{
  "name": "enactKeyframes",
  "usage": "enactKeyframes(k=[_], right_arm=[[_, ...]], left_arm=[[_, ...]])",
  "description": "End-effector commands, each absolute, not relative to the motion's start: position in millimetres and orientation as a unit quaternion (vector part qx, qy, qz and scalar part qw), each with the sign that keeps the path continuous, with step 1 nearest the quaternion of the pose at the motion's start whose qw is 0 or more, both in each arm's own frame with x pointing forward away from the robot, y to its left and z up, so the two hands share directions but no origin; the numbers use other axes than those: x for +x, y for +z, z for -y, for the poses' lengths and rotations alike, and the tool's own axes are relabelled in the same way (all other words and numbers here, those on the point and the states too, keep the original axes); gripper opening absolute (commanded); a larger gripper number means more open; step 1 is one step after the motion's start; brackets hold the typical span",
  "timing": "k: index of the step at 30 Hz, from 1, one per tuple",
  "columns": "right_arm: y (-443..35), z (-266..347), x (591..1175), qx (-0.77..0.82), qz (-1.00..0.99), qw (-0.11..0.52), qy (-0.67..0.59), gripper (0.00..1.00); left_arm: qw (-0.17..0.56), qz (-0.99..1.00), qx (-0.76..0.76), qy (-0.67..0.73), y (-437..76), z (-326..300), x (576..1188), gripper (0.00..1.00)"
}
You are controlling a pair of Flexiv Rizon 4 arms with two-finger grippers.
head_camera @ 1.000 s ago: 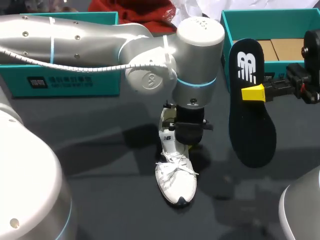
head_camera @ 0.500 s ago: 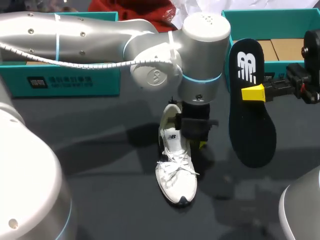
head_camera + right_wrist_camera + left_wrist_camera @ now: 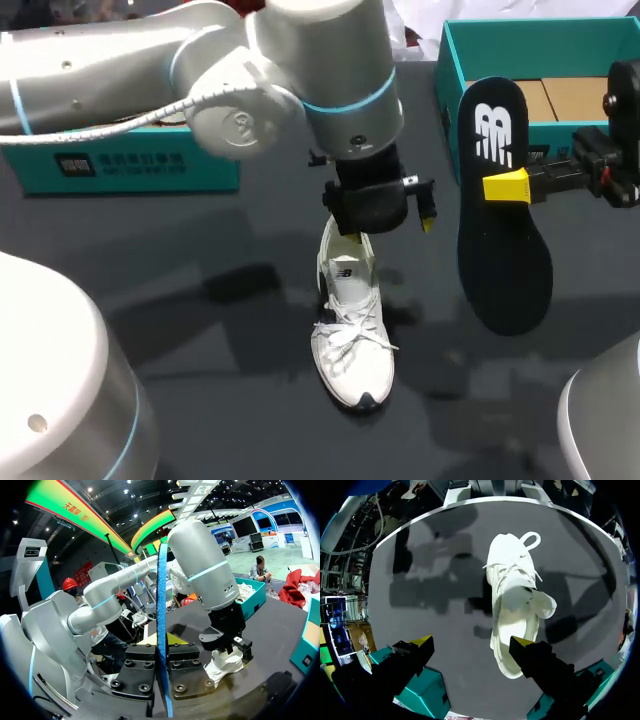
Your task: Take the shoe out of the shoebox, open the shoe tongue, remove and reinsert the insole, then place the shoe into the shoebox
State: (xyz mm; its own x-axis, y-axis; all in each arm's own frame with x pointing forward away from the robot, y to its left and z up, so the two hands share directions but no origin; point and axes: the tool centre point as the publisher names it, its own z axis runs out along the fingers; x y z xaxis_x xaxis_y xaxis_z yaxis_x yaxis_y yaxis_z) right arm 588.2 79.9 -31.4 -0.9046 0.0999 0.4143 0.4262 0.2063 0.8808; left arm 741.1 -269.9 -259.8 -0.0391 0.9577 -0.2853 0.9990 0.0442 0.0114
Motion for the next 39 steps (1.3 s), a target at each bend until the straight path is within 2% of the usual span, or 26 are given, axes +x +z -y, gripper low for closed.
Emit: enactKeyframes(k=[1,14,24,27,39], right_arm=[[-33.9,-78.4,580.9,-0.176,0.763,0.13,-0.609,0.0],[-33.9,-78.4,580.9,-0.176,0.763,0.13,-0.609,0.0],[-33.9,-78.4,580.9,-0.176,0.763,0.13,-0.609,0.0],[-33.9,-78.4,580.9,-0.176,0.763,0.13,-0.609,0.0],[-33.9,-78.4,580.9,-0.176,0.763,0.13,-0.609,0.0]], left_arm=[[0.183,-0.7,0.665,-0.184,-229.8,229.8,738.6,1.0],[0.183,-0.7,0.665,-0.184,-229.8,229.8,738.6,1.0],[0.321,-0.652,0.634,-0.266,-188.3,230.3,751.8,1.0],[0.391,-0.608,0.598,-0.347,-172.2,231.7,763.0,1.0],[0.4,-0.599,0.594,-0.357,-172.4,231.6,763.1,1.0]])
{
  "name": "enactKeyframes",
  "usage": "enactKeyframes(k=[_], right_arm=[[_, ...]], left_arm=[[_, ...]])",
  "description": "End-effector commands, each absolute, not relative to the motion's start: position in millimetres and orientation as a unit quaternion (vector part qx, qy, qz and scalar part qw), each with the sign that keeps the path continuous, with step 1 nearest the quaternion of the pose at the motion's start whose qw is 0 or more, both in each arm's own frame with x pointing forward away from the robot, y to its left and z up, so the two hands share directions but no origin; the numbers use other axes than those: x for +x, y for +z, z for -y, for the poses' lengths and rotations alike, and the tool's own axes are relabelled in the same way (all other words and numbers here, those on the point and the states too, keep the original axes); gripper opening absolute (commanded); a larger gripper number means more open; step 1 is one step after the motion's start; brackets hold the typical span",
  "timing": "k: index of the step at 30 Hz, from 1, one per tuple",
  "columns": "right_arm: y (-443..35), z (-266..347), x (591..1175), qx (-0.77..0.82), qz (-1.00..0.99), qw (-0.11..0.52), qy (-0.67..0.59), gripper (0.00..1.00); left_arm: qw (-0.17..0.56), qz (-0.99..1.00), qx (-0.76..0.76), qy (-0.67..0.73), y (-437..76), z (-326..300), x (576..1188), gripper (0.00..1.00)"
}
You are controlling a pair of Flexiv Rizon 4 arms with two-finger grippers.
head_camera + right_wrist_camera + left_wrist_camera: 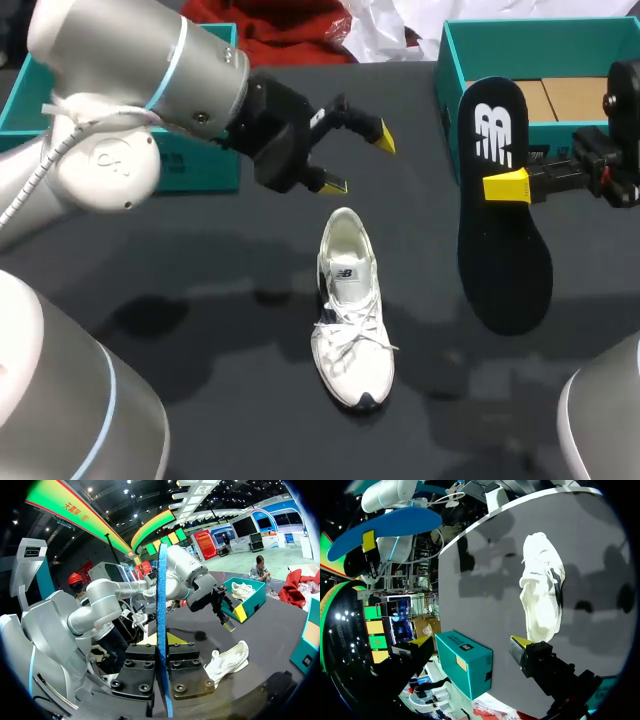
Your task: Take the shoe out of the shoebox, open the shoe tongue, remove and reinsert the insole, then place the shoe into the shoebox
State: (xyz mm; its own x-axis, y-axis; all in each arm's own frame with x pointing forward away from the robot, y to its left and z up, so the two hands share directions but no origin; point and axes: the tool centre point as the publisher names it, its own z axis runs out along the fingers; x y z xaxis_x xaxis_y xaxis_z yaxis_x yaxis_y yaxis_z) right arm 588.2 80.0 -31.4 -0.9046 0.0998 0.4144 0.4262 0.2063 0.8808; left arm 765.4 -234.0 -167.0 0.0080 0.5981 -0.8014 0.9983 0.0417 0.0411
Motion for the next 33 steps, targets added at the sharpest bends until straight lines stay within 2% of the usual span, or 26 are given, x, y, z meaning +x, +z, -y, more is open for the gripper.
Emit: enactKeyframes(k=[1,8,29,33], right_arm=[[-33.9,-78.4,580.9,-0.176,0.763,0.13,-0.609,0.0],[-33.9,-78.4,580.9,-0.176,0.763,0.13,-0.609,0.0],[-33.9,-78.4,580.9,-0.176,0.763,0.13,-0.609,0.0],[-38.1,-81.8,611.6,-0.186,0.758,0.157,-0.605,0.0]], left_arm=[[0.416,-0.592,0.591,-0.356,-169.9,232.9,764.0,1.0],[0.503,-0.536,0.558,-0.386,-141.4,246.0,768.1,1.0],[0.519,-0.528,0.518,-0.429,-117.1,248.8,772.5,1.0],[0.525,-0.526,0.514,-0.429,-109.8,246.6,772.2,1.0]])
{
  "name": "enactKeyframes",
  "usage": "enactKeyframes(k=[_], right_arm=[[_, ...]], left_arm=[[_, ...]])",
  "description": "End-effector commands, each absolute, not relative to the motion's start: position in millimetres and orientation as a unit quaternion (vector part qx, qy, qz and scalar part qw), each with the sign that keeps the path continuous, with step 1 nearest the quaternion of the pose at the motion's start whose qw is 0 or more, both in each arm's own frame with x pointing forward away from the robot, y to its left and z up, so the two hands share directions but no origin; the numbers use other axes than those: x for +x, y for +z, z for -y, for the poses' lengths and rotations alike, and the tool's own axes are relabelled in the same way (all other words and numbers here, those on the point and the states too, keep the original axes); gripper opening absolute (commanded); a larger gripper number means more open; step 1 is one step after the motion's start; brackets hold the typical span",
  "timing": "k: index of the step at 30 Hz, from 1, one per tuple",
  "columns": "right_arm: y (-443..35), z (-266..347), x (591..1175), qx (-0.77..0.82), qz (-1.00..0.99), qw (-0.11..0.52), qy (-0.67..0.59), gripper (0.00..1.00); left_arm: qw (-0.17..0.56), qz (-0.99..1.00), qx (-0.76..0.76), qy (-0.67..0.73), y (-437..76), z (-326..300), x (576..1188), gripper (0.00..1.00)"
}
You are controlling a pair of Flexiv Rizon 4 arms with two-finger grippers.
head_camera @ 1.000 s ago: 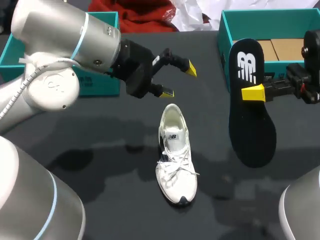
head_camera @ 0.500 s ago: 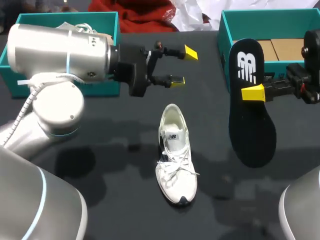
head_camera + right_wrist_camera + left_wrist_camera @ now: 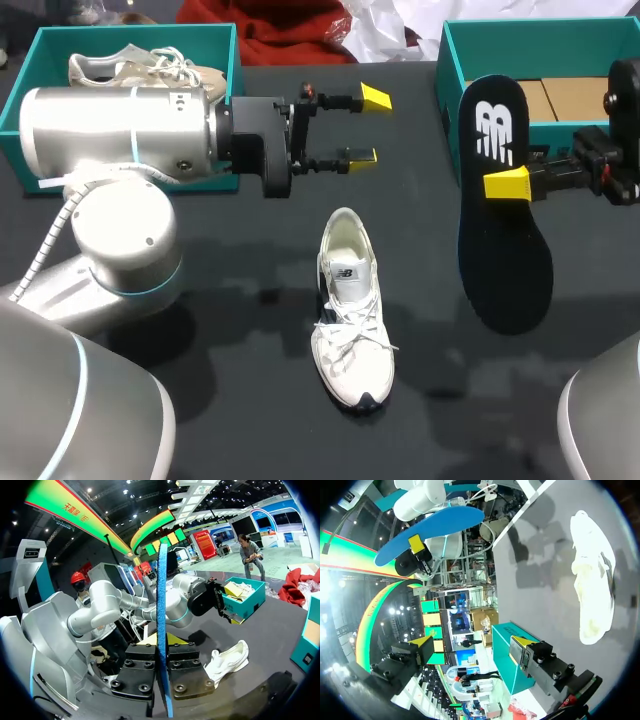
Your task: Take the shoe out of the shoebox, open the shoe tongue, remove and reinsert the insole, then place the shoe into the shoebox
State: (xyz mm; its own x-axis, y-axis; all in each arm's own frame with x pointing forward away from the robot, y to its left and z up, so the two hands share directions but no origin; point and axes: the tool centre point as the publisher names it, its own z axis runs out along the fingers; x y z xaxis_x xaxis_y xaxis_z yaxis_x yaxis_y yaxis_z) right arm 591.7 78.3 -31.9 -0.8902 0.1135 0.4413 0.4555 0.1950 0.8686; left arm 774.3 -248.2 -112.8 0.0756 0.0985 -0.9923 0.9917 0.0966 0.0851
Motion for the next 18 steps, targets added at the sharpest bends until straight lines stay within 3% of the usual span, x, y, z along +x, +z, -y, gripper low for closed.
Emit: enactKeyframes(k=[1,10,18], right_arm=[[-39.7,-81.8,619.7,-0.185,0.757,0.162,-0.605,0.0],[-54.5,-73.6,683.7,-0.212,0.712,0.223,-0.632,0.0],[-54.5,-73.6,683.7,-0.212,0.712,0.223,-0.632,0.0]], left_arm=[[0.526,-0.526,0.513,-0.429,-108.5,245.4,772.1,1.0],[0.526,-0.529,0.507,-0.431,-102.1,240.6,770.2,1.0],[0.52,-0.532,0.51,-0.432,-101.8,240.0,770.8,1.0]])
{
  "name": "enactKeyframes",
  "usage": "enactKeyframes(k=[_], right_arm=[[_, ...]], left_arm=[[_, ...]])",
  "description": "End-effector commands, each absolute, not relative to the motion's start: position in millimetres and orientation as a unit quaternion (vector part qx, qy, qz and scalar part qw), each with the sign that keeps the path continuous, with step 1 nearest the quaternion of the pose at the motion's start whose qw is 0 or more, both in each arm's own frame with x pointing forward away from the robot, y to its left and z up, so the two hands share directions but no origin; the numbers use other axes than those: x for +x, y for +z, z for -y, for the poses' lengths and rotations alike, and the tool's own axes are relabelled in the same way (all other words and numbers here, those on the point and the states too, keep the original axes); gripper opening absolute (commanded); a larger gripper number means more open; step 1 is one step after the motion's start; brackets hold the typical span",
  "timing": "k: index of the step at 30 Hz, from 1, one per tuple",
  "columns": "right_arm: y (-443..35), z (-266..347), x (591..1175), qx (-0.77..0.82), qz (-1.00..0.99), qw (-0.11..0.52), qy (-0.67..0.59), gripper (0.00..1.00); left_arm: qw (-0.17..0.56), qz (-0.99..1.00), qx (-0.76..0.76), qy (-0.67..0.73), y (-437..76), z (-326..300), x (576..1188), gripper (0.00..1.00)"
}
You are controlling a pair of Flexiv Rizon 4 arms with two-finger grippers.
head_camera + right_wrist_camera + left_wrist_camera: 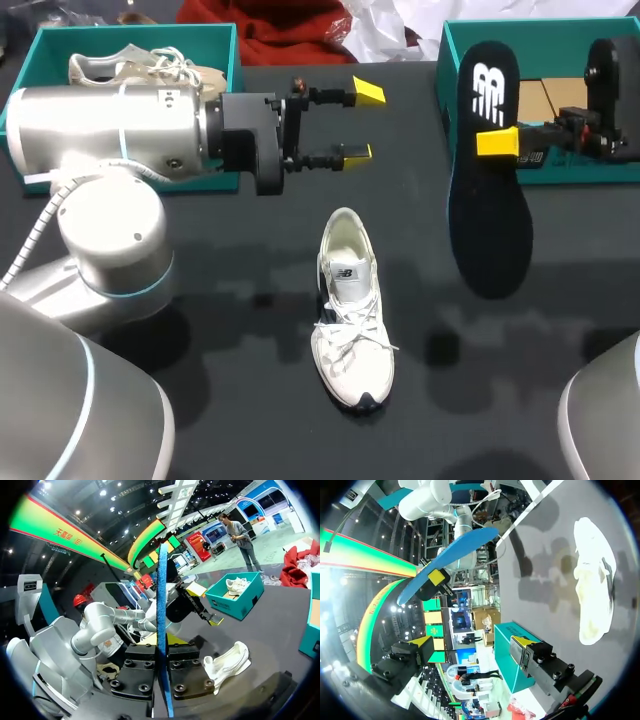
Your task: Take the shoe out of the shoebox, open the shoe tongue, remove and reinsert the insole, then place the shoe into the shoebox
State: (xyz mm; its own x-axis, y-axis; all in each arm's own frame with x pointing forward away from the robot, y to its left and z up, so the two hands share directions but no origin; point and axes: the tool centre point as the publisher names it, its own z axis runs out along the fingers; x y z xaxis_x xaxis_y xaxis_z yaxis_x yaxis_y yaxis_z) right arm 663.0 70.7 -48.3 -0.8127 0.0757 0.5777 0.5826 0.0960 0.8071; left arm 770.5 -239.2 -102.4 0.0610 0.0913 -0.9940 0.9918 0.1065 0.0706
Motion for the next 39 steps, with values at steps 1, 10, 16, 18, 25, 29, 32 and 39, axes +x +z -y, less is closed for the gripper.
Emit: enactKeyframes(k=[1,10,16,18,25,29,32,39], right_arm=[[-54.5,-73.6,683.7,-0.212,0.712,0.223,-0.632,0.0],[-56.7,-78.1,727.8,-0.259,0.695,0.273,-0.612,0.0],[-64.2,-79.4,751.9,-0.317,0.67,0.302,-0.599,0.0],[-64.2,-79.4,751.9,-0.317,0.67,0.302,-0.599,0.0],[-64.2,-79.4,751.9,-0.317,0.67,0.302,-0.599,0.0],[-69.8,-90.4,769.5,-0.358,0.661,0.335,-0.568,0.0],[-78.8,-99.1,786.2,-0.394,0.637,0.367,-0.552,0.0],[-88.1,-105.4,796.5,-0.411,0.616,0.391,-0.547,0.0]], left_arm=[[0.52,-0.532,0.51,-0.432,-101.8,240.0,770.8,1.0],[0.52,-0.532,0.51,-0.432,-101.8,240.0,770.8,1.0],[0.52,-0.532,0.51,-0.432,-101.8,240.0,770.8,1.0],[0.52,-0.532,0.51,-0.432,-101.8,240.0,770.8,1.0],[0.519,-0.529,0.514,-0.431,-101.3,242.7,773.0,1.0],[0.521,-0.526,0.516,-0.43,-99.6,246.1,775.4,1.0],[0.525,-0.523,0.511,-0.436,-98.5,245.9,776.1,1.0],[0.52,-0.531,0.513,-0.429,-95.2,242.7,784.0,1.0]])
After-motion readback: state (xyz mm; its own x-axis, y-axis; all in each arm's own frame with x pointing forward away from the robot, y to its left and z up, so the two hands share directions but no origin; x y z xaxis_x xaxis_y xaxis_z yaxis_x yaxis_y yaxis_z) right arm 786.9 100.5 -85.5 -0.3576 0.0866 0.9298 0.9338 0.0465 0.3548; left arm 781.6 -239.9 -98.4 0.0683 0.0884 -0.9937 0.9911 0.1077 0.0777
